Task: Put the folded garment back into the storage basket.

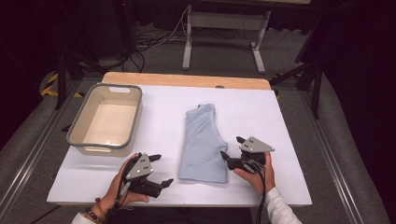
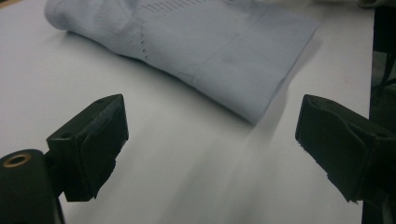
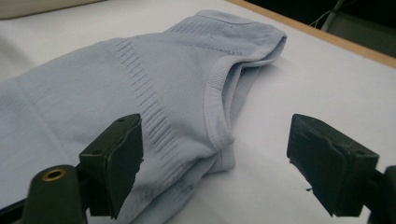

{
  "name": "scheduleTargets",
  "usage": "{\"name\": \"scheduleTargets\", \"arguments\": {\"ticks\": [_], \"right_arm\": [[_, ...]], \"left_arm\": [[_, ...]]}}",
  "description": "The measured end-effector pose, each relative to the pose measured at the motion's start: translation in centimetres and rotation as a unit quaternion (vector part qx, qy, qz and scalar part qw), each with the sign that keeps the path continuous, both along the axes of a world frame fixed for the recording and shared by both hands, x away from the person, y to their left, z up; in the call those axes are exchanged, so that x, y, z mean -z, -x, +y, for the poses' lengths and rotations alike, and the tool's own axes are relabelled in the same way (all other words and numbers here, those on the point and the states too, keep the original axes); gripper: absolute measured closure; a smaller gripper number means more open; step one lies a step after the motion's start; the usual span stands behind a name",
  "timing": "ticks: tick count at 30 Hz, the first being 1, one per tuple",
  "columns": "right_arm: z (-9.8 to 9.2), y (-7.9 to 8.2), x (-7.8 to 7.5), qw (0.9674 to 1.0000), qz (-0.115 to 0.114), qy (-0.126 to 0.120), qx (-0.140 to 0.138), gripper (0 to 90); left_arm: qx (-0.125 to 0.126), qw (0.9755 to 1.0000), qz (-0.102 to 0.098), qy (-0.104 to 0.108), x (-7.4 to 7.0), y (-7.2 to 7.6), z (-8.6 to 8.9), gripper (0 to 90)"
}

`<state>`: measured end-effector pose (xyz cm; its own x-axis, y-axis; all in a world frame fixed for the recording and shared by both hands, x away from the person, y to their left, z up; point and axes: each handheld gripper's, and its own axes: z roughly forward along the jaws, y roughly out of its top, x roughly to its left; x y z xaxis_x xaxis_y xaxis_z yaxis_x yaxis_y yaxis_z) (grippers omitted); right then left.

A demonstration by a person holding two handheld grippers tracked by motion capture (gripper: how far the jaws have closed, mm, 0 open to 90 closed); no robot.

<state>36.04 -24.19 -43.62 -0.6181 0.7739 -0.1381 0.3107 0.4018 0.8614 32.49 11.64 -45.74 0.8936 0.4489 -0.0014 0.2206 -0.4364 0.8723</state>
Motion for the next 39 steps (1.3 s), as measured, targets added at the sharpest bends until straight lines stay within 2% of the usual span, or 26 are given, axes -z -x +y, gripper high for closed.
{"name": "scheduleTargets", "arguments": {"ticks": [1,3,4,5,7,8,10,11,12,13,14,16,18,19,20,21,24,25,28,29,30,31,35,36,37,39], "right_arm": [[0.0,0.0,0.0,1.0000,0.000,0.000,0.000,19.1],[0.5,-1.3,0.1,0.9998,0.018,-0.011,-0.002,19.9],[0.7,-1.6,0.1,0.9997,0.021,-0.014,-0.002,20.2],[0.7,-1.6,0.1,0.9997,0.021,-0.014,-0.002,20.2],[1.1,-2.2,0.2,0.9995,0.027,-0.017,-0.004,20.9],[1.4,-2.8,0.4,0.9993,0.036,-0.008,-0.002,20.9],[1.5,-2.9,0.6,0.9992,0.039,-0.007,0.000,20.9],[1.6,-3.1,0.7,0.9989,0.045,-0.004,0.004,20.7],[1.6,-3.6,1.2,0.9977,0.067,0.005,0.016,18.9],[1.5,-3.7,1.4,0.9972,0.073,0.007,0.017,18.0],[1.4,-3.7,1.5,0.9968,0.078,0.006,0.017,17.8],[1.2,-3.9,1.6,0.9964,0.083,0.003,0.016,17.2],[1.2,-3.9,1.6,0.9961,0.086,0.005,0.017,16.8],[1.2,-4.2,2.0,0.9953,0.094,0.016,0.019,15.6],[1.2,-4.2,2.0,0.9953,0.094,0.016,0.019,15.6],[1.3,-4.5,2.2,0.9947,0.099,0.017,0.021,12.8],[1.3,-4.9,2.4,0.9942,0.104,0.016,0.020,10.7],[1.2,-5.2,2.4,0.9929,0.117,0.008,0.018,11.1],[1.1,-5.4,2.5,0.9915,0.130,0.000,0.004,17.1],[1.1,-5.5,2.5,0.9903,0.138,-0.005,-0.006,21.8],[1.1,-5.5,2.5,0.9903,0.138,-0.005,-0.006,21.8],[0.9,-5.7,2.6,0.9869,0.159,-0.022,-0.020,24.8],[0.7,-6.0,2.6,0.9848,0.168,-0.029,-0.033,27.4],[0.8,-5.9,2.5,0.9840,0.170,-0.030,-0.042,38.5],[0.8,-5.8,2.5,0.9825,0.175,-0.037,-0.050,43.8],[0.9,-5.8,2.5,0.9818,0.178,-0.040,-0.054,46.0]], "left_arm": [[0.000,1.0000,0.000,0.000,0.0,0.0,0.0,10.8],[-0.006,0.9999,0.008,-0.010,0.0,-0.5,-1.2,12.0],[-0.003,0.9999,0.013,-0.009,-0.1,-1.0,-2.0,12.2],[-0.003,0.9999,0.013,-0.009,-0.1,-1.0,-2.0,12.8],[-0.011,0.9996,0.024,-0.010,-0.1,-1.7,-3.0,13.4],[-0.009,0.9995,0.029,-0.008,0.0,-2.0,-3.3,13.8],[-0.012,0.9993,0.034,-0.010,0.1,-2.3,-3.7,14.6],[-0.014,0.9989,0.038,-0.024,0.3,-2.6,-4.1,14.6],[-0.014,0.9988,0.039,-0.026,0.4,-2.7,-4.3,14.5],[-0.011,0.9981,0.050,-0.033,0.8,-2.9,-4.6,14.5],[-0.011,0.9981,0.050,-0.033,0.8,-2.9,-4.6,14.4],[-0.012,0.9974,0.053,-0.047,1.0,-3.2,-5.0,14.3],[-0.014,0.9976,0.049,-0.047,1.0,-3.3,-5.1,14.3],[-0.015,0.9965,0.057,-0.060,1.1,-3.5,-5.4,14.3],[-0.015,0.9965,0.057,-0.060,1.1,-3.5,-5.4,14.4],[-0.010,0.9949,0.063,-0.079,1.2,-3.7,-5.8,14.7],[-0.007,0.9939,0.065,-0.089,1.2,-3.8,-6.1,14.6],[-0.007,0.9936,0.071,-0.088,1.2,-3.8,-6.0,14.8],[0.000,0.9934,0.074,-0.087,1.2,-3.9,-6.0,17.3],[0.014,0.9927,0.084,-0.086,1.3,-3.9,-6.0,21.1],[0.014,0.9927,0.084,-0.086,1.3,-3.9,-6.0,22.7],[0.026,0.9913,0.098,-0.083,1.3,-4.1,-5.9,23.2],[0.028,0.9910,0.099,-0.085,1.2,-4.2,-5.9,23.5],[0.028,0.9909,0.100,-0.086,1.2,-4.2,-5.9,23.5],[0.028,0.9909,0.100,-0.086,1.2,-4.2,-5.9,23.5],[0.028,0.9910,0.099,-0.085,1.2,-4.1,-5.9,23.5]]}}
